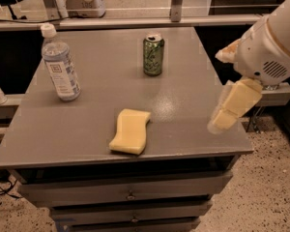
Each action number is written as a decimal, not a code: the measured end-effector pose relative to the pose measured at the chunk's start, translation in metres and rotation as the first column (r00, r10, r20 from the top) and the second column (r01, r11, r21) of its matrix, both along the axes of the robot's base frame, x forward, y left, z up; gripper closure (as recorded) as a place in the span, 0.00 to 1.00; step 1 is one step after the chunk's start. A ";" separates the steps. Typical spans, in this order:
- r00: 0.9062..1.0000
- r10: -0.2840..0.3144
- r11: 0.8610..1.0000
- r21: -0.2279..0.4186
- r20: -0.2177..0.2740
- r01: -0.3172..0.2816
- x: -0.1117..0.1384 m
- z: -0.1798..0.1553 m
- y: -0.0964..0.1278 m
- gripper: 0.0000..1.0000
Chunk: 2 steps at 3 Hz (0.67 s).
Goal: Knock blue plastic bottle over
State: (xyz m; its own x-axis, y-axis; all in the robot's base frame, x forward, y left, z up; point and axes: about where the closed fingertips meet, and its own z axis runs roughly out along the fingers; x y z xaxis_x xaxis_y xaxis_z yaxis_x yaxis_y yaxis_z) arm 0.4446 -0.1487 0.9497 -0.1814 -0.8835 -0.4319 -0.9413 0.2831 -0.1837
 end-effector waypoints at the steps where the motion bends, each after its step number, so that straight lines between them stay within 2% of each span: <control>1: 0.998 0.053 0.985 0.163 -0.026 -0.048 0.000 -0.012 0.059 0.00; 2: 0.995 0.086 0.955 0.289 -0.055 -0.066 -0.007 -0.019 0.105 0.00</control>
Offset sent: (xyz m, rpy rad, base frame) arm -0.0215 0.1827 -0.0341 0.5129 0.1679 0.1002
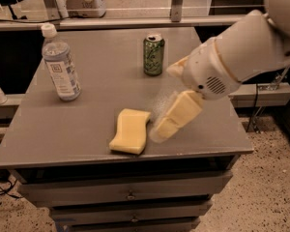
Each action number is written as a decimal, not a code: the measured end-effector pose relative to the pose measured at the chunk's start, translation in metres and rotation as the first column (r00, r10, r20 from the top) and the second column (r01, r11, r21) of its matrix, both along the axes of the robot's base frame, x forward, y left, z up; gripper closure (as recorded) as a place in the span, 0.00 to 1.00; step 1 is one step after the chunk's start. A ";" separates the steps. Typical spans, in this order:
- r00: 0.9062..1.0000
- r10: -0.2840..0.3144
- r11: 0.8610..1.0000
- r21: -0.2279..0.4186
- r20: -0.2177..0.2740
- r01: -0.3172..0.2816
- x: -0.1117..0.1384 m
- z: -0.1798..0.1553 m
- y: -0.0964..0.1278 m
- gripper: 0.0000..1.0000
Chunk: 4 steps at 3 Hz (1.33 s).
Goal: Knock blue plastic bottle over
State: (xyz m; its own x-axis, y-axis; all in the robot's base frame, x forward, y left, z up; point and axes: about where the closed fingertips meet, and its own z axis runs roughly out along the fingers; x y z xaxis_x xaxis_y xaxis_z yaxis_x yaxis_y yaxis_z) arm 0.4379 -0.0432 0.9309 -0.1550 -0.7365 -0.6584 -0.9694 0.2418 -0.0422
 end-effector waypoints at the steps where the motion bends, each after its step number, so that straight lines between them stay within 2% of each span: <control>1: 1.000 0.008 0.999 0.034 -0.007 -0.007 -0.004 0.005 0.012 0.00; 2: 1.000 0.007 1.000 0.030 -0.004 -0.007 -0.004 0.005 0.011 0.00; 3: 0.999 0.034 0.997 0.064 -0.014 -0.033 -0.005 0.007 0.018 0.00; 4: 0.994 0.104 0.981 0.165 -0.013 -0.101 -0.004 0.009 0.062 0.00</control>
Offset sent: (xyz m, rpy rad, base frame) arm -0.0045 0.0134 0.0047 0.0386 0.0087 0.0081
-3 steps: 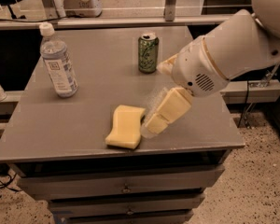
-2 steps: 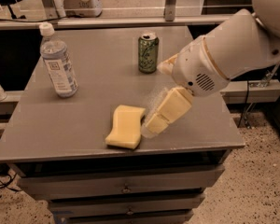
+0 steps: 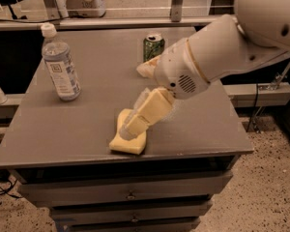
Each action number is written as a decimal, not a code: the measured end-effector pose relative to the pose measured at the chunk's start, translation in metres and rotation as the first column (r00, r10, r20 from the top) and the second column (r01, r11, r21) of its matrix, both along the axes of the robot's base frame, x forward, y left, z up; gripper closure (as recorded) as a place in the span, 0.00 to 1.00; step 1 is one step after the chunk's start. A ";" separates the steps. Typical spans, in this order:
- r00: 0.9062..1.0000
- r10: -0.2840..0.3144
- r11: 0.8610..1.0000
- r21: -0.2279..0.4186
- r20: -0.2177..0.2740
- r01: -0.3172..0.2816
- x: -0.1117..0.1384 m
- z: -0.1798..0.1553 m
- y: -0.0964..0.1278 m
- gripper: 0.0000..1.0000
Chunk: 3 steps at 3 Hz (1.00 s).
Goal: Knock blue plastic bottle over
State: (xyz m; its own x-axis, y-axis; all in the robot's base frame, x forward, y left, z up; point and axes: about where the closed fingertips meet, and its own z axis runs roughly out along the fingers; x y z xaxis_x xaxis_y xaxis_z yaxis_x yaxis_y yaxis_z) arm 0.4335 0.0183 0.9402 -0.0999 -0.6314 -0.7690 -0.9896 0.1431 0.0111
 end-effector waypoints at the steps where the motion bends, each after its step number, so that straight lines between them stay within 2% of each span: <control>1: 0.997 0.079 0.990 0.119 0.026 -0.081 0.000 0.006 0.068 0.00; 2: 0.992 0.097 0.972 0.204 0.085 -0.112 0.011 0.009 0.130 0.00; 3: 0.987 0.062 0.968 0.233 0.147 -0.095 0.035 0.007 0.171 0.00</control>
Offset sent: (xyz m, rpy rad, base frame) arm 0.0349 0.1994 0.0133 0.3299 -0.1493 0.1024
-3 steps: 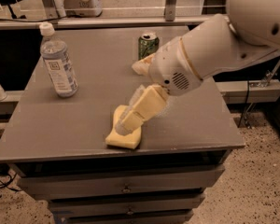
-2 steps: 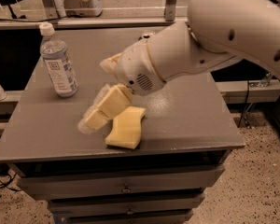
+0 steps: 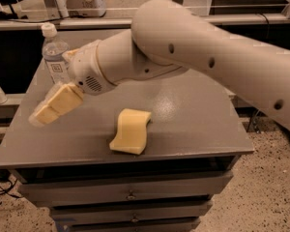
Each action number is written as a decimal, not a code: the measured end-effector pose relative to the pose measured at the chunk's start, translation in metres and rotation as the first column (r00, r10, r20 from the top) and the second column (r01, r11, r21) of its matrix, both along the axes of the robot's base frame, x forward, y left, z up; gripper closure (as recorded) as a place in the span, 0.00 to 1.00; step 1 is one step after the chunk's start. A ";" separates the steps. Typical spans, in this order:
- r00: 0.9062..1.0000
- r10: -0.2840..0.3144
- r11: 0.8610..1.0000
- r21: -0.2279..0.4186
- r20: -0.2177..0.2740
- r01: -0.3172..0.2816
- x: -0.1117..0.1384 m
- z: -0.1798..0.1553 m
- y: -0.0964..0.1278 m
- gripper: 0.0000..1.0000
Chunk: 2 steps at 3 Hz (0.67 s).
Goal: Knock blue plastic bottle over
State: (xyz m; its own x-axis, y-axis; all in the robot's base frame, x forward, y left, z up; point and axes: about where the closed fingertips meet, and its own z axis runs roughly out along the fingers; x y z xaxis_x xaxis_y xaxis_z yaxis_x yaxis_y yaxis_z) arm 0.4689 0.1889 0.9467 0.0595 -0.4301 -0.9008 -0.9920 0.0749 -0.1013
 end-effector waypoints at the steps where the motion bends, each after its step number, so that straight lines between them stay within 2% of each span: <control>1: 0.997 -0.059 0.998 -0.017 0.045 0.060 0.031 -0.015 0.011 0.00; 2: 0.991 -0.108 0.993 -0.035 0.076 0.111 0.056 -0.027 0.007 0.00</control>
Offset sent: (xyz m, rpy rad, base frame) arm 0.0914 -0.0012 -0.0449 -0.0630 -0.1005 -0.1769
